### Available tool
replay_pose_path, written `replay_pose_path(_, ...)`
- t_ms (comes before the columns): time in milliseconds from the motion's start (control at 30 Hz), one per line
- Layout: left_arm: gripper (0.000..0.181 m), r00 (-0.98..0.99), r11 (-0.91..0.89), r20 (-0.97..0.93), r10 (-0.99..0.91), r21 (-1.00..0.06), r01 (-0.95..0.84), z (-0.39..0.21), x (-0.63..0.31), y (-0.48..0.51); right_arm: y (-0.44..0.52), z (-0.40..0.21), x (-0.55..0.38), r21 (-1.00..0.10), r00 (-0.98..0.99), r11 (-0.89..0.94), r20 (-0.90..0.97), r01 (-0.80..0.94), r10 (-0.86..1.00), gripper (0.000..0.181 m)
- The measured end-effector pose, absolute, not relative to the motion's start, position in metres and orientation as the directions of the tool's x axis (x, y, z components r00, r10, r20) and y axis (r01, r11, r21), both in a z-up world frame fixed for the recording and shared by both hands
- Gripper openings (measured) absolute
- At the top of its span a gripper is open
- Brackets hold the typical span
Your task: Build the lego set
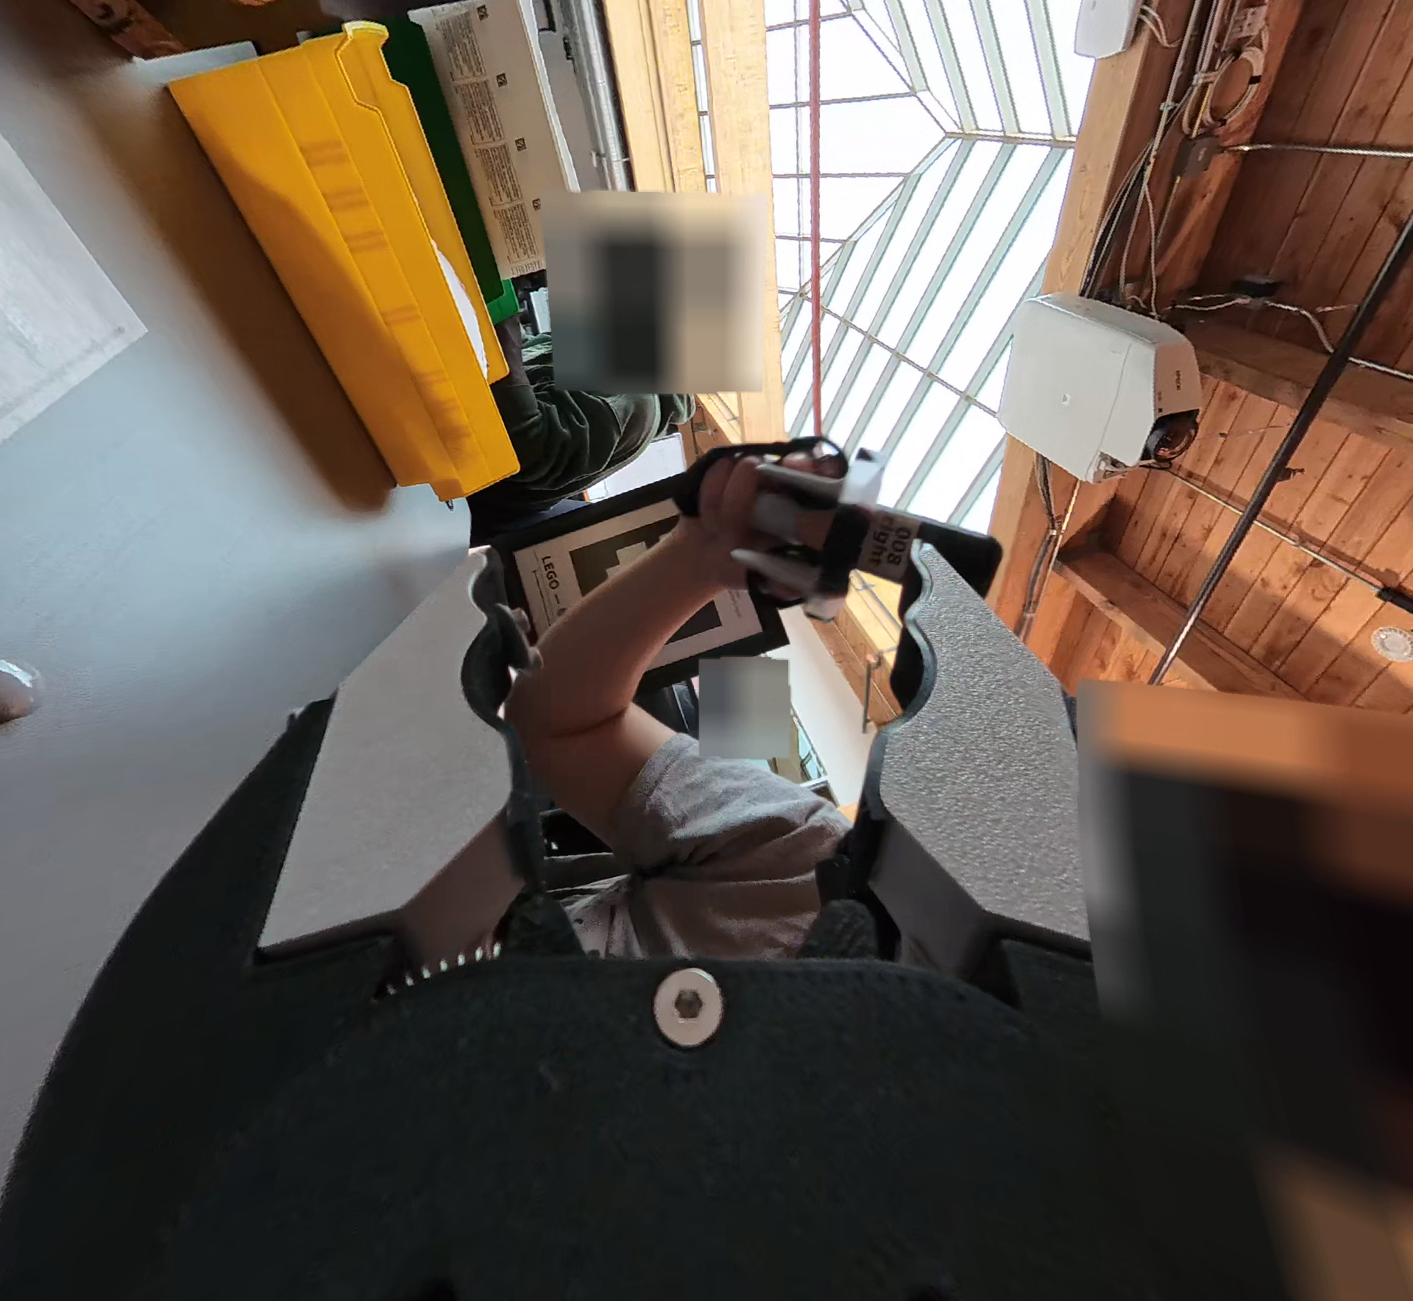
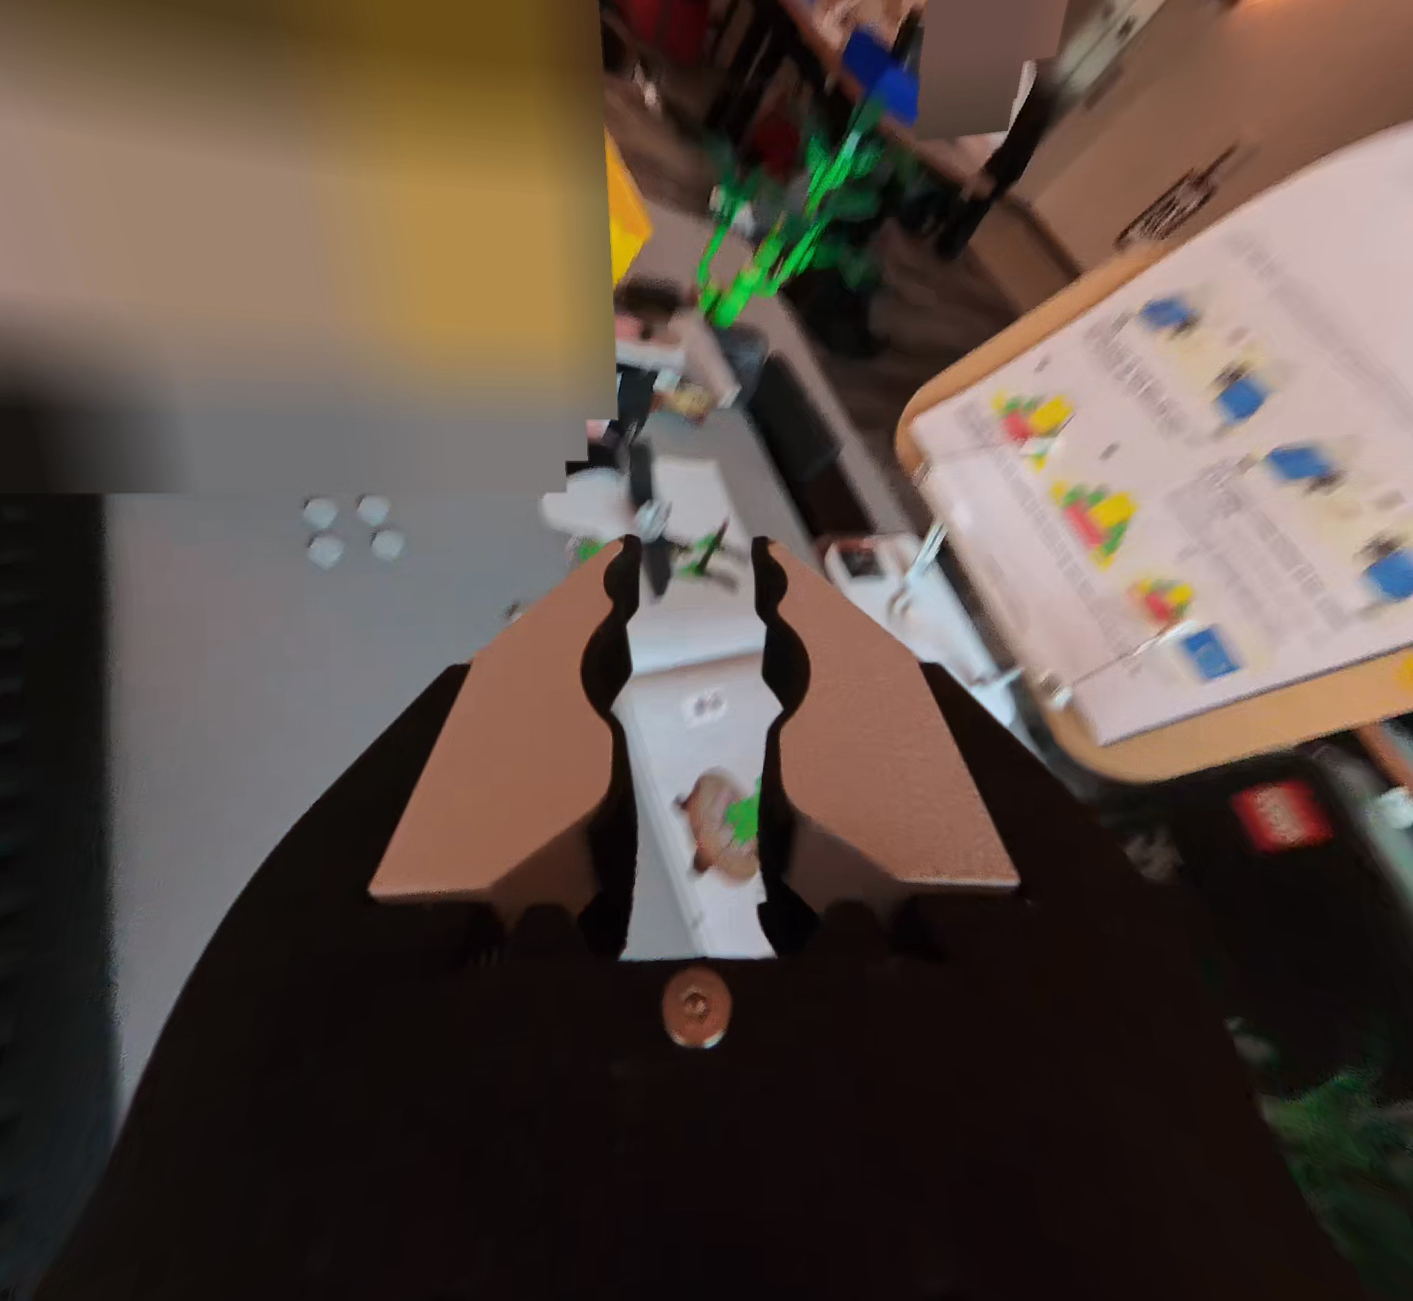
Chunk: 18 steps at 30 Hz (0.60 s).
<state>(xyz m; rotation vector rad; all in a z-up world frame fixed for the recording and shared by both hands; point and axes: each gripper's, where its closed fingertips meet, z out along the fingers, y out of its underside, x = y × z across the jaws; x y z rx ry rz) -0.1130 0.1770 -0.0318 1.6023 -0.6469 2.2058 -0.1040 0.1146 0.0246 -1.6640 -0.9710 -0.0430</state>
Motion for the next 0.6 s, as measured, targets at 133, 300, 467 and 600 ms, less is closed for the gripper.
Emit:
replay_pose_path(133,0.101,-0.279,-0.84,0.959,-0.045,-0.187,-0.51,-0.036,-0.111,0.176,0.071,-0.092,-0.088,-0.75,0.71,-0.278,0.338,0.599,0.617,0.03)
replay_pose_path(300,0.101,-0.277,-0.833,0.96,-0.046,-0.19,-0.52,-0.036,-0.108,0.17,0.037,-0.181,-0.079,-0.747,0.832,-0.499,0.128,0.439,0.54,0.029)
replay_pose_path(467,0.101,-0.283,-0.821,0.958,-0.04,-0.192,-0.537,-0.034,-0.107,0.161,0.038,-0.207,-0.075,-0.703,0.857,-0.578,0.089,0.414,0.507,0.028)
replay_pose_path(600,0.1,-0.291,-0.817,0.956,-0.035,-0.195,-0.542,-0.031,-0.107,0.158,0.041,-0.215,-0.078,-0.69,0.85,-0.609,0.017,0.392,0.527,0.023)
